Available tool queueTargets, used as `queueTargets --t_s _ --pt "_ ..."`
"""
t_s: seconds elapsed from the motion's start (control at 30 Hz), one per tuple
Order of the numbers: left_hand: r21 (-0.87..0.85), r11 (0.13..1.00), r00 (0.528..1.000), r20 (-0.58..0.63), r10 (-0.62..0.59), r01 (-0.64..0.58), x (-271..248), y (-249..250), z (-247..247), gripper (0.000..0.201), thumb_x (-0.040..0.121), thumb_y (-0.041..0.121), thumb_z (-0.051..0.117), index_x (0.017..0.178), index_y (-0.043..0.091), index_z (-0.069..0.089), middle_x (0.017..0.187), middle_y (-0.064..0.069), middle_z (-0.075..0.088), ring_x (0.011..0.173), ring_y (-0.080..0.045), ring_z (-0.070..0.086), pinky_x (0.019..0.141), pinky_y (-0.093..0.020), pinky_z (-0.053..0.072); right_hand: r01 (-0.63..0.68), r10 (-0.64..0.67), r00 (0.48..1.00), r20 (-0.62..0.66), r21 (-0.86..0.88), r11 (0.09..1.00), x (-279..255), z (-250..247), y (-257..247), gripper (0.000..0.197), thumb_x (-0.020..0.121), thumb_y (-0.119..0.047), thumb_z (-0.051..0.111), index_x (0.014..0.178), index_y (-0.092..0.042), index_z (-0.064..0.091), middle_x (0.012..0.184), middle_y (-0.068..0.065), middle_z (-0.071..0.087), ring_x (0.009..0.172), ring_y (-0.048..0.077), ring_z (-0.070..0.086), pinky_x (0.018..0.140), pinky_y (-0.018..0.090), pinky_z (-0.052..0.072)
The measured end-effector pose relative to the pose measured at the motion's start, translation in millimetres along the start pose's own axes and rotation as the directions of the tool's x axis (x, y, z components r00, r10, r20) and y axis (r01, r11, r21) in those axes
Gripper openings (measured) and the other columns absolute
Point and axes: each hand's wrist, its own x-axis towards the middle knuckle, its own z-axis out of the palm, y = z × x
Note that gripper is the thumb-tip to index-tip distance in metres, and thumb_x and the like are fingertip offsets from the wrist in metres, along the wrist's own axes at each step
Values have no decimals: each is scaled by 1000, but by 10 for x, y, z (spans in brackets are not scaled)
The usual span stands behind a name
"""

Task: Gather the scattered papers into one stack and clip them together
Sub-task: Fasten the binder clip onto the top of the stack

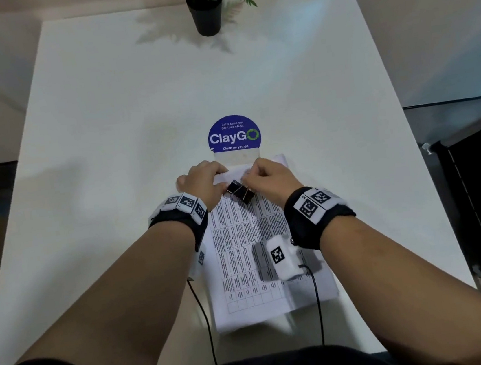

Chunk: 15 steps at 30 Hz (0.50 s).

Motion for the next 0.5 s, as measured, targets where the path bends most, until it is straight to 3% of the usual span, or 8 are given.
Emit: queueTargets --t_s 0.1,0.2,0.27,0.37,0.43,0.5 --pt "120 993 1000 9 -4 3 11 0 -50 29 87 41 63 114 32 60 120 6 61 121 -24 47 97 -44 31 38 -37 999 29 -34 999 21 -11 -8 6 82 -19 67 82 -21 61 88 6 68 80 15 61 84 35 53" --pt "115 993 999 48 17 -22 30 -7 -81 29 89 44 61 115 30 59 119 5 62 119 -24 51 99 -44 32 123 -126 992 -10 -138 983 63 -85 -109 17 84 -13 67 100 -11 71 90 3 70 83 15 66 87 33 55" --pt "27 999 997 63 41 -42 34 -18 -104 23 89 41 62 109 29 60 109 6 61 110 -22 57 98 -42 35 211 -226 974 -27 -269 940 107 -142 -214 22 85 -15 66 106 -12 73 93 -4 61 88 10 60 89 22 49" --pt "-106 994 997 68 47 -40 17 -32 -143 19 86 35 68 102 26 63 103 6 62 101 -22 60 94 -42 45 318 -341 939 38 -468 824 204 -198 -328 23 88 -15 64 110 -14 71 106 0 46 98 9 46 90 14 35" --pt "-178 984 997 74 30 -16 -2 -32 -165 20 84 31 71 102 25 65 105 2 67 100 -23 61 91 -43 50 385 -392 914 107 -536 752 253 -219 -409 23 89 -11 63 109 -13 71 107 3 47 100 14 49 91 17 38" --pt "-216 976 997 75 31 -14 -26 -18 -182 17 84 29 72 99 25 66 102 2 68 98 -23 62 88 -42 51 443 -418 889 185 -579 685 284 -231 -502 22 89 -10 61 109 -12 72 108 7 51 101 21 53 93 27 44"
